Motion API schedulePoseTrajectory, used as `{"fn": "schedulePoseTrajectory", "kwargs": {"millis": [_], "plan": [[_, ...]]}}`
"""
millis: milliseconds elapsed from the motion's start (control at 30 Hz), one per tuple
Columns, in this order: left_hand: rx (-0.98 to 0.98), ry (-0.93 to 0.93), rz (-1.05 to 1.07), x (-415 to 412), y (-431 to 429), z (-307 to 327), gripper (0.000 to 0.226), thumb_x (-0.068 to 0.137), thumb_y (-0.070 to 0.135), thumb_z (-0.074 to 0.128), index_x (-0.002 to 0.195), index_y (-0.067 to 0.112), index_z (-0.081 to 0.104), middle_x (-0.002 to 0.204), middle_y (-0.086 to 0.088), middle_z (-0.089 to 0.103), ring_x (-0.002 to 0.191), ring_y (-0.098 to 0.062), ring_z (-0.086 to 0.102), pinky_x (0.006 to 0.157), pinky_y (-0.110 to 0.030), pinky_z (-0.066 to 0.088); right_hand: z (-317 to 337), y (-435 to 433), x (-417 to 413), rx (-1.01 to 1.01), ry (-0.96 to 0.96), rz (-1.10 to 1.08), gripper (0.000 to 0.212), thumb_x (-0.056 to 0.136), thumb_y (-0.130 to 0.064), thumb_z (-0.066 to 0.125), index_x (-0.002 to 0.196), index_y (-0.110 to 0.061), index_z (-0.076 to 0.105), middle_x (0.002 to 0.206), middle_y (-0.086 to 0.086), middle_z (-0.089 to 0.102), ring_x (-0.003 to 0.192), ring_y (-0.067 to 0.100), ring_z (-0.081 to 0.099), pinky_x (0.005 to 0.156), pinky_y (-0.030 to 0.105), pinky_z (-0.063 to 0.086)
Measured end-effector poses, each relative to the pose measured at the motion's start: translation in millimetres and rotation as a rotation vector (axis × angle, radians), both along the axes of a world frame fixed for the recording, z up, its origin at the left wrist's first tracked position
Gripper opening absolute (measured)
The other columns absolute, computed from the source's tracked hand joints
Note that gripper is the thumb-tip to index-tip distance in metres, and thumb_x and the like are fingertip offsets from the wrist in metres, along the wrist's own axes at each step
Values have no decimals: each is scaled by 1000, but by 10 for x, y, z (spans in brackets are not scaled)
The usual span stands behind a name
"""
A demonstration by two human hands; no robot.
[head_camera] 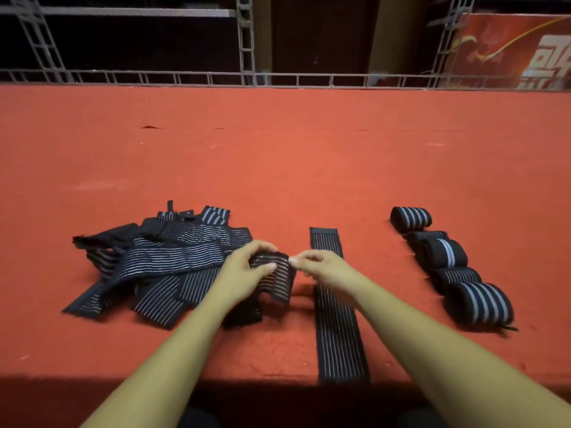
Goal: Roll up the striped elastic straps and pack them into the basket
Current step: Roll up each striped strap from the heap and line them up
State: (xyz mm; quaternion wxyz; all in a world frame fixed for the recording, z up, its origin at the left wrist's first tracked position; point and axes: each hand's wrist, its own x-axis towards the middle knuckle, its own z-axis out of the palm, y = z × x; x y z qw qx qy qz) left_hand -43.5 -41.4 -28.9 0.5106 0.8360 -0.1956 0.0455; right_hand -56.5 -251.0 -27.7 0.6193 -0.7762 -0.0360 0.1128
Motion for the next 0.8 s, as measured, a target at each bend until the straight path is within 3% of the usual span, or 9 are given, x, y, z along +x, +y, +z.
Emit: {"fn": "schedulePoseTrajectory", "kwargs": {"millis": [100,200,267,400,500,600,667,733,800], "plan": [[-100,13,-67,-62,-115,252,25,85,3,74,103,20,67,98,6,72,90,-1,66,86,-14,48,253,-46,-76,175,53,110,36,86,-44,73,107,-15,69,97,6,66,92,20,61,79,36,48],[-134,20,-91,-75,-214,416,22,85,9,77,102,20,67,94,5,75,86,-4,67,83,-18,50,475,-136,-162,202,1,122,30,87,-16,74,107,3,63,91,18,65,85,29,64,80,43,55],[-113,73,-117,-75,-214,473,19,86,16,78,101,20,66,93,4,76,86,-7,69,81,-24,52,648,-239,-189,137,-90,42,11,87,-7,72,88,-4,62,78,11,64,71,22,64,68,34,55],[86,339,-263,-133,-138,473,17,87,26,77,99,14,73,94,0,78,88,-13,73,80,-28,55,887,-484,-217,188,-161,-214,22,89,-2,69,76,-12,54,66,4,63,57,17,62,47,25,49],[154,351,-258,-165,-84,431,15,92,25,72,101,14,75,98,-2,78,91,-15,73,84,-30,54,865,-651,-203,118,-226,-387,27,91,-3,67,72,-13,51,68,6,60,56,19,61,45,27,48],[177,309,-213,-183,-13,409,18,93,26,71,90,9,70,81,1,72,74,-13,64,69,-31,46,793,-753,-194,99,-225,-502,24,91,-5,67,75,-14,52,76,11,61,66,25,62,54,34,51],[51,283,-170,-209,-33,450,23,90,28,71,90,5,68,79,-2,67,72,-14,60,67,-30,41,737,-778,-203,67,-214,-517,22,90,-6,69,76,-13,54,76,10,62,69,25,62,55,34,51],[-260,289,-125,-242,-141,578,16,93,16,67,96,1,68,80,-6,71,70,-15,64,64,-27,49,710,-735,-237,3,-203,-481,22,88,-8,73,75,-13,56,71,4,62,62,19,61,49,26,48],[-460,264,-44,-242,-262,753,10,97,9,61,96,3,68,75,-5,72,62,-13,66,56,-23,52,693,-653,-262,-4,-167,-438,16,85,-13,77,88,-7,63,82,6,69,71,20,68,58,29,54]]}}
